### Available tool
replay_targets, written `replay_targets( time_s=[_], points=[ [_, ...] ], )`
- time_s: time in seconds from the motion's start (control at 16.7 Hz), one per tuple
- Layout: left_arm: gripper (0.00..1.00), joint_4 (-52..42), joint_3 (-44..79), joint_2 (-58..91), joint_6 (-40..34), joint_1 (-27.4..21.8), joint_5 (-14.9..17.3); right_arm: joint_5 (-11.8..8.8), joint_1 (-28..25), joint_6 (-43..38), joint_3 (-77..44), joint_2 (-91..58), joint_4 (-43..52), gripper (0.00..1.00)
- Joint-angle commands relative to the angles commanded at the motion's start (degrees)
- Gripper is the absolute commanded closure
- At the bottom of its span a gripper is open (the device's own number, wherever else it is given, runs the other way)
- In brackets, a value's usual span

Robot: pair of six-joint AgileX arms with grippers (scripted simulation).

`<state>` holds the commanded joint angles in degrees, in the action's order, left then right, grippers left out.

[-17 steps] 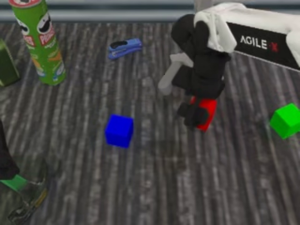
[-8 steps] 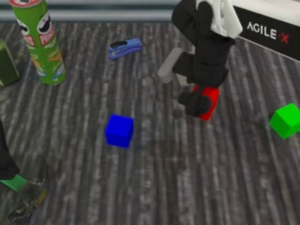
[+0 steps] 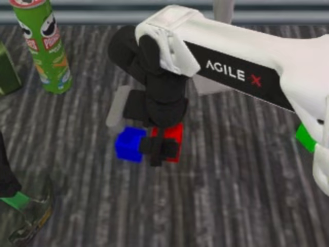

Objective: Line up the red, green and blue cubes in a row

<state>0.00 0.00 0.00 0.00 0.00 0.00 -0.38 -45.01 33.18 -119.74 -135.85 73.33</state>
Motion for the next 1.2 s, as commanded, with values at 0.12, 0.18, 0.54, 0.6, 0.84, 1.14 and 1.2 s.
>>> replay_targets(
  time_s=[0.12, 0.18, 0.54, 0.6, 0.84, 1.14, 1.2],
  points=[
    [0.0, 0.0, 0.0, 0.0, 0.0, 0.0, 0.0, 0.0, -5.2, 0.0, -1.3, -0.2, 1.1, 1.0],
    [0.0, 0.0, 0.0, 0.0, 0.0, 0.0, 0.0, 0.0, -7.3, 0.0, -1.9, -0.3, 1.5, 1.0],
    [0.0, 0.0, 0.0, 0.0, 0.0, 0.0, 0.0, -0.1, -10.0, -0.1, -2.5, -0.2, 2.0, 1.0],
    [0.0, 0.0, 0.0, 0.0, 0.0, 0.0, 0.0, -0.1, -10.0, -0.1, -2.4, -0.2, 1.8, 1.0],
    [0.0, 0.0, 0.0, 0.0, 0.0, 0.0, 0.0, -0.1, -10.1, -0.2, 2.8, -1.1, -4.3, 1.0],
    [0.0, 0.0, 0.0, 0.0, 0.0, 0.0, 0.0, 0.0, -10.3, -0.1, 9.4, -2.4, -12.2, 1.0],
    [0.0, 0.0, 0.0, 0.0, 0.0, 0.0, 0.0, 0.0, -10.3, -0.1, 9.4, -2.5, -12.3, 1.0]
  ],
)
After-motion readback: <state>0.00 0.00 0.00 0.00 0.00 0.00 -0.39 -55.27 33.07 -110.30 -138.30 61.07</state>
